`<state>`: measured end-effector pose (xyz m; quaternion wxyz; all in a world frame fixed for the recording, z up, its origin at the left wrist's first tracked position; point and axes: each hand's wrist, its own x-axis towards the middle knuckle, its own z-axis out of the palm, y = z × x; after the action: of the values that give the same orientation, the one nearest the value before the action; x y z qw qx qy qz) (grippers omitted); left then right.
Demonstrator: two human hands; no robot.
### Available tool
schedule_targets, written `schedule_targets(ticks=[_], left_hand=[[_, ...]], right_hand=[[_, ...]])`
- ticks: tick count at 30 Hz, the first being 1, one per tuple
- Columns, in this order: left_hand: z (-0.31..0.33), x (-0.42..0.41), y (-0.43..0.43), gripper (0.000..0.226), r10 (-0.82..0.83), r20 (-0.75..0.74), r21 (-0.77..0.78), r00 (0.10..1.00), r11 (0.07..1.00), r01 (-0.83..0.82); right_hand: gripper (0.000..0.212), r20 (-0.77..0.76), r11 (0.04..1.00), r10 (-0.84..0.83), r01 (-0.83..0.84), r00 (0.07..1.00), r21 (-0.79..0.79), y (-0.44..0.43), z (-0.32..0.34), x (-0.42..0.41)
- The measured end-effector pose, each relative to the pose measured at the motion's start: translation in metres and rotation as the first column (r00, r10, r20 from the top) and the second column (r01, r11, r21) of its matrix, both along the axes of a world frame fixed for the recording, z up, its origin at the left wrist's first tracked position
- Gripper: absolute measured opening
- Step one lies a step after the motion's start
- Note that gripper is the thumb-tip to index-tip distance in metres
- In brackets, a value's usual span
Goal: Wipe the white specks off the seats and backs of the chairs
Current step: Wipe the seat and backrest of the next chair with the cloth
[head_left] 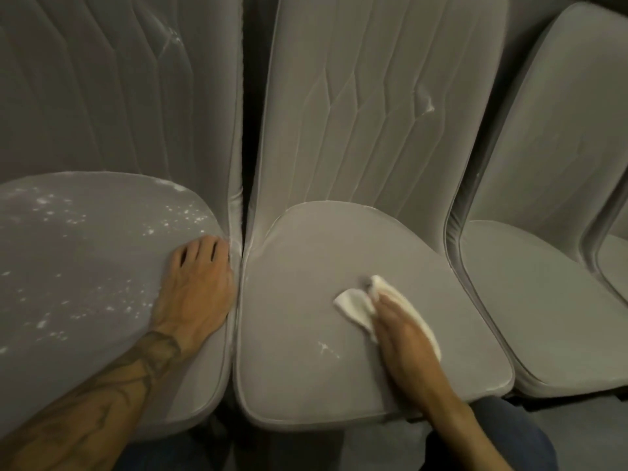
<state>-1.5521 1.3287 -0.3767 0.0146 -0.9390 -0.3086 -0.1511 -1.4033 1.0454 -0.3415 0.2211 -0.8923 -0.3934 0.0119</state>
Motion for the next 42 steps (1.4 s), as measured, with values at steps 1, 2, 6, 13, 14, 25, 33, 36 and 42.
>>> schedule_targets(ticks=[1,2,6,13,14,25,33,36,42], left_hand=[[0.000,0.000,0.000,0.030,-0.001,0.001,-0.003,1.000,1.000,0.001],[0.001,0.000,-0.001,0.032,-0.002,-0.001,-0.008,1.000,1.000,0.002],[0.005,0.000,-0.003,0.033,0.006,-0.015,-0.031,1.000,0.999,-0.007],[0.011,-0.001,-0.007,0.038,0.007,-0.035,-0.069,0.999,0.998,-0.010],[0.011,-0.001,-0.007,0.037,0.009,-0.037,-0.066,0.999,0.998,-0.011],[0.009,0.000,-0.006,0.036,0.009,-0.033,-0.045,0.999,0.999,-0.011],[0.005,-0.001,-0.005,0.035,0.003,0.010,-0.006,1.000,1.000,-0.003],[0.004,0.000,-0.005,0.035,0.004,0.036,0.008,0.999,1.000,-0.004],[-0.001,0.001,-0.003,0.023,0.013,0.023,0.017,1.000,1.000,-0.014]], right_hand=[[0.040,-0.011,0.998,-0.069,0.069,0.998,0.001,-0.003,0.002,0.005],[0.038,-0.023,0.993,-0.111,0.112,0.994,0.022,-0.002,0.000,0.004],[0.042,-0.092,0.997,0.008,-0.001,0.996,0.076,0.029,-0.013,-0.053],[0.044,-0.049,0.991,0.131,-0.130,0.990,0.013,0.015,0.001,-0.018],[0.042,-0.022,0.998,0.058,-0.058,0.998,0.013,0.012,0.002,-0.009],[0.042,-0.085,0.971,0.221,-0.210,0.972,0.118,0.022,0.003,-0.049],[0.042,-0.296,0.942,0.309,-0.248,0.904,0.226,0.045,-0.025,-0.118],[0.039,-0.260,0.951,0.295,-0.256,0.920,0.172,0.027,-0.019,-0.087],[0.040,0.008,1.000,-0.001,0.001,1.000,-0.007,0.040,-0.001,0.003]])
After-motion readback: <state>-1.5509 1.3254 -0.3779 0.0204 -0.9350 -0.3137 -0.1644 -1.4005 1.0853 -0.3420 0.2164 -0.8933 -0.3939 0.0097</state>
